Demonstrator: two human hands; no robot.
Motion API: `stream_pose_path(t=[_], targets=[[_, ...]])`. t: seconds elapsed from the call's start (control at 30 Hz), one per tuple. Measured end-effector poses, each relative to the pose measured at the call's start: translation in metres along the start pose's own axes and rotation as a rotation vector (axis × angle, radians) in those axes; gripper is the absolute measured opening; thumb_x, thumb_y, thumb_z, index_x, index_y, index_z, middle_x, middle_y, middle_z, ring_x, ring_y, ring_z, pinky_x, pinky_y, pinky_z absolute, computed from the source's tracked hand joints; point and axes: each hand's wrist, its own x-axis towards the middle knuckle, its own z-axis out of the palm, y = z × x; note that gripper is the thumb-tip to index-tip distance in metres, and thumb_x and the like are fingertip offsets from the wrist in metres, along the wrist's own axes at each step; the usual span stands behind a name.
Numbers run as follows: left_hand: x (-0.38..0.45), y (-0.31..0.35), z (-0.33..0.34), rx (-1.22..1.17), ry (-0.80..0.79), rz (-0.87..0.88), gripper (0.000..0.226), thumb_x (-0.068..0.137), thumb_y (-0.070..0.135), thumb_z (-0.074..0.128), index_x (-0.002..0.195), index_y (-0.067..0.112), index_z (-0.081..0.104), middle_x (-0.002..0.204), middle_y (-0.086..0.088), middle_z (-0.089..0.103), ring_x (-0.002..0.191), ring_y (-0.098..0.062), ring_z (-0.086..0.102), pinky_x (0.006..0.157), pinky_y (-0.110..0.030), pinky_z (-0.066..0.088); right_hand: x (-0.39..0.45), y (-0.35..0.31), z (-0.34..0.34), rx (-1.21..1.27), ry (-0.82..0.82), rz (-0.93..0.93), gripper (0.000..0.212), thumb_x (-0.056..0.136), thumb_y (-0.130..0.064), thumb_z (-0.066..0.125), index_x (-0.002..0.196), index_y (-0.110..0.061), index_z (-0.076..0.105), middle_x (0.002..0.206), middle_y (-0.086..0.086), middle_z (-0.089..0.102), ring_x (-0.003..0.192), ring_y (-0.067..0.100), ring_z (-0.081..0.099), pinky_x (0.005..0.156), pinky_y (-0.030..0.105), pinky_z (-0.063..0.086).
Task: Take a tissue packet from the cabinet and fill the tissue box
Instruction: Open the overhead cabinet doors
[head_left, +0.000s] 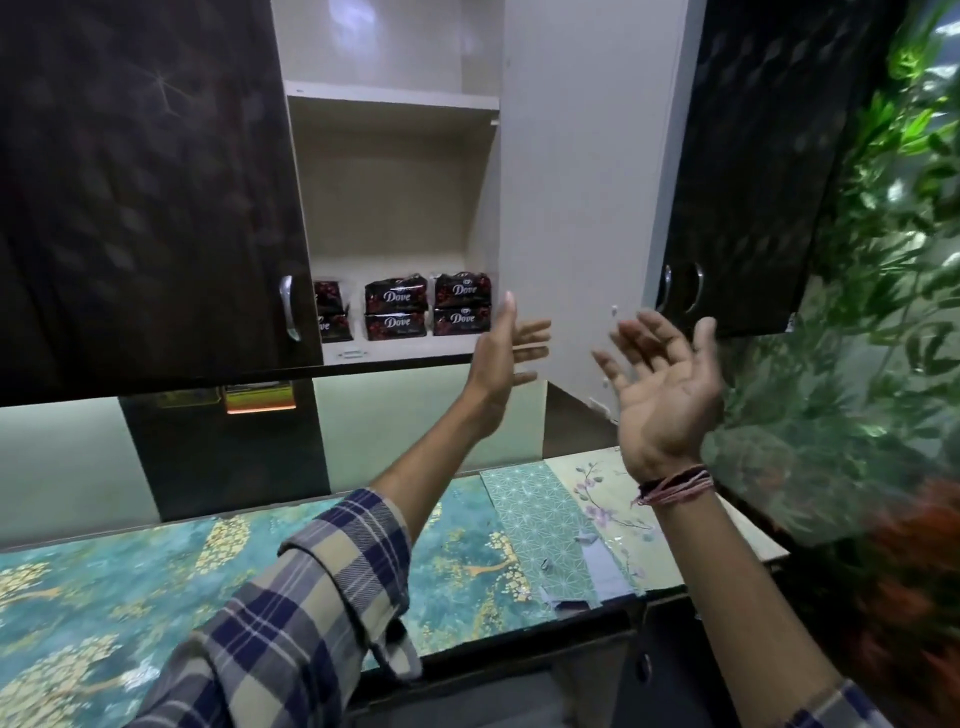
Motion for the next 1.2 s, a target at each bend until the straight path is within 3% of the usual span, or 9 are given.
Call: stream_pose_path(t=[0.23,0.33,0.47,0.6,0.67,0.83,1.03,1.13,1.2], targets=[[0.016,0.008,-0.138,0.007,0.312,0.058,0.072,0.103,0.066,0.026,0.116,0.015,0.075,0.118,-0.004,0.075,0.112,-0.019,0.067,0.1,-0.046,0.047,0.012,0.119,0.092,-0.131,-0.266,0.287,0.064,0.099,-0.058,0.04,0.121,-0.003,0.064,0.11,0.016,0.067,0.112,0.031,0.062,0.102,0.056,0.049],[0.024,0.01,-0.2,0.013,0.45,0.09,0.07,0.104,0.062,0.03,0.125,0.01,0.072,0.125,-0.005,0.072,0.116,-0.019,0.064,0.101,-0.045,0.047,0.022,0.177,0.134,-0.245,-0.332,0.39,0.073,0.099,-0.063,0.036,0.127,-0.002,0.064,0.122,0.021,0.067,0.117,0.034,0.062,0.103,0.057,0.05],[0.038,0.011,-0.272,0.031,0.542,0.121,0.063,0.104,0.061,0.032,0.123,0.016,0.072,0.116,0.006,0.07,0.106,-0.008,0.063,0.095,-0.035,0.048,0.043,0.253,0.181,-0.347,-0.377,0.49,0.077,0.099,-0.066,0.03,0.131,-0.004,0.062,0.132,0.023,0.063,0.124,0.036,0.059,0.097,0.052,0.053],[0.06,0.003,-0.324,0.028,0.548,0.087,0.065,0.104,0.06,0.032,0.144,0.015,0.057,0.149,-0.006,0.056,0.134,-0.021,0.053,0.109,-0.041,0.04,0.065,0.315,0.211,-0.359,-0.379,0.521,0.075,0.098,-0.068,0.03,0.134,-0.008,0.06,0.136,0.014,0.06,0.127,0.03,0.055,0.107,0.055,0.045],[0.07,-0.002,-0.341,0.008,0.508,0.048,0.068,0.104,0.061,0.03,0.15,0.015,0.05,0.155,-0.008,0.05,0.141,-0.024,0.048,0.112,-0.044,0.035,0.073,0.335,0.223,-0.382,-0.362,0.497,0.074,0.099,-0.067,0.03,0.137,-0.01,0.058,0.134,0.008,0.06,0.124,0.025,0.055,0.108,0.054,0.042],[0.085,-0.009,-0.356,-0.019,0.374,-0.014,0.073,0.104,0.063,0.025,0.152,0.012,0.046,0.153,-0.014,0.052,0.14,-0.025,0.049,0.117,-0.045,0.031,0.084,0.36,0.244,-0.439,-0.387,0.478,0.073,0.099,-0.067,0.025,0.132,-0.014,0.063,0.126,0.007,0.068,0.112,0.018,0.061,0.091,0.04,0.045],[0.085,-0.018,-0.354,0.023,0.308,-0.02,0.081,0.103,0.066,0.017,0.146,0.007,0.054,0.151,-0.01,0.055,0.137,-0.017,0.048,0.121,-0.044,0.025,0.081,0.367,0.248,-0.488,-0.442,0.48,0.074,0.102,-0.062,0.021,0.127,-0.01,0.067,0.127,0.017,0.068,0.119,0.026,0.06,0.106,0.044,0.043],[0.085,-0.013,-0.35,0.048,0.309,-0.02,0.083,0.104,0.065,0.016,0.145,0.004,0.054,0.149,-0.011,0.056,0.139,-0.02,0.047,0.121,-0.043,0.024,0.081,0.365,0.253,-0.514,-0.433,0.457,0.072,0.103,-0.059,0.021,0.127,-0.009,0.066,0.126,0.015,0.069,0.122,0.027,0.061,0.104,0.042,0.045],[0.079,-0.01,-0.347,0.073,0.31,-0.018,0.082,0.104,0.064,0.015,0.14,0.004,0.058,0.138,-0.011,0.062,0.127,-0.021,0.055,0.116,-0.039,0.032,0.078,0.361,0.252,-0.527,-0.429,0.446,0.068,0.105,-0.056,0.022,0.119,-0.009,0.068,0.116,0.011,0.072,0.111,0.025,0.065,0.096,0.04,0.048]])
